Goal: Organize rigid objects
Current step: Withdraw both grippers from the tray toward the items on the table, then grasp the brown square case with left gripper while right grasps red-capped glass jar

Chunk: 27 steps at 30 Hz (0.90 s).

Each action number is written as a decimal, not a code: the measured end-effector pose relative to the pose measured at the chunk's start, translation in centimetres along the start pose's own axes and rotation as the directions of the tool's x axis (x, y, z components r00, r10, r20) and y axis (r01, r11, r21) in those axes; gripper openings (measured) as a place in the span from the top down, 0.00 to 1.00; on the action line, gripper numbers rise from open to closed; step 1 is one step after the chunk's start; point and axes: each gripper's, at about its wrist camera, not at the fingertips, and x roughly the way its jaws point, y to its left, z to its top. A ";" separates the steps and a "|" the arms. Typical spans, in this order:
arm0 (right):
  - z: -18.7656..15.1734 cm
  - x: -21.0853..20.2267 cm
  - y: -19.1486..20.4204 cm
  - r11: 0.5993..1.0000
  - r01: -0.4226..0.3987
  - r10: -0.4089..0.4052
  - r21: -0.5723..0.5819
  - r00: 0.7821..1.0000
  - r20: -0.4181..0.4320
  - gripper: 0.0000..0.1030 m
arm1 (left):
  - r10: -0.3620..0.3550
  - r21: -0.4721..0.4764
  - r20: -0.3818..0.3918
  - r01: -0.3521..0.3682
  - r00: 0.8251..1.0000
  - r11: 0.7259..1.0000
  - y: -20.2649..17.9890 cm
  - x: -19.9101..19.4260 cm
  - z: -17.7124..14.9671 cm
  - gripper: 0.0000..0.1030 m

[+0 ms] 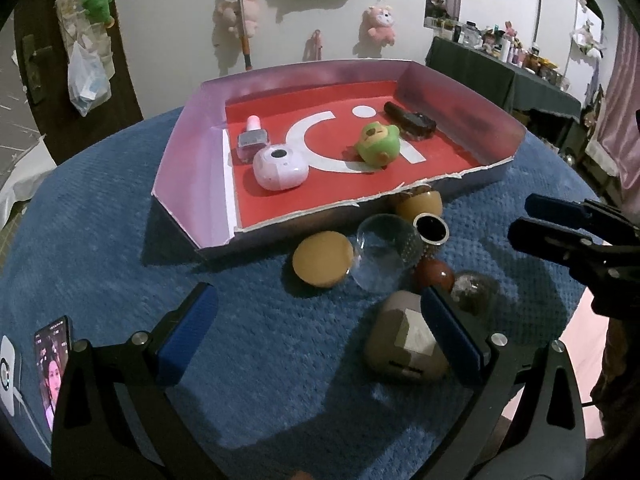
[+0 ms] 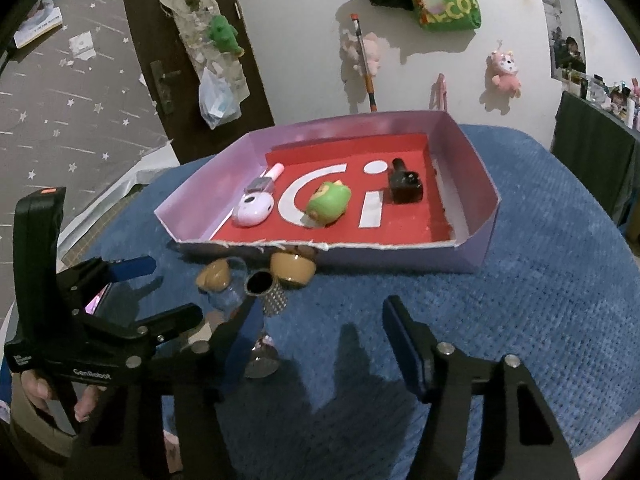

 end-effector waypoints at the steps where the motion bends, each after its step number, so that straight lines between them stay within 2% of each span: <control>1: -0.1 0.1 0.1 1.000 -0.002 0.002 -0.002 1.000 -0.003 0.38 | -0.002 -0.001 0.001 0.002 1.000 1.000 0.0 -0.1 -0.1 0.00; 11: -0.9 0.5 0.9 0.999 -0.028 0.028 -0.017 0.999 -0.021 0.38 | -0.033 0.021 -0.005 0.033 0.999 0.999 -0.8 -0.6 -1.4 0.00; 22: -1.6 1.2 1.4 0.997 -0.072 0.071 -0.027 0.996 -0.053 0.38 | -0.046 0.064 -0.049 0.050 0.998 0.997 -2.8 0.7 -3.1 0.00; 27: -1.7 1.6 1.8 0.996 -0.086 0.084 -0.034 0.994 -0.064 0.38 | -0.034 0.025 -0.044 0.035 0.998 0.999 -2.2 1.1 -3.2 0.00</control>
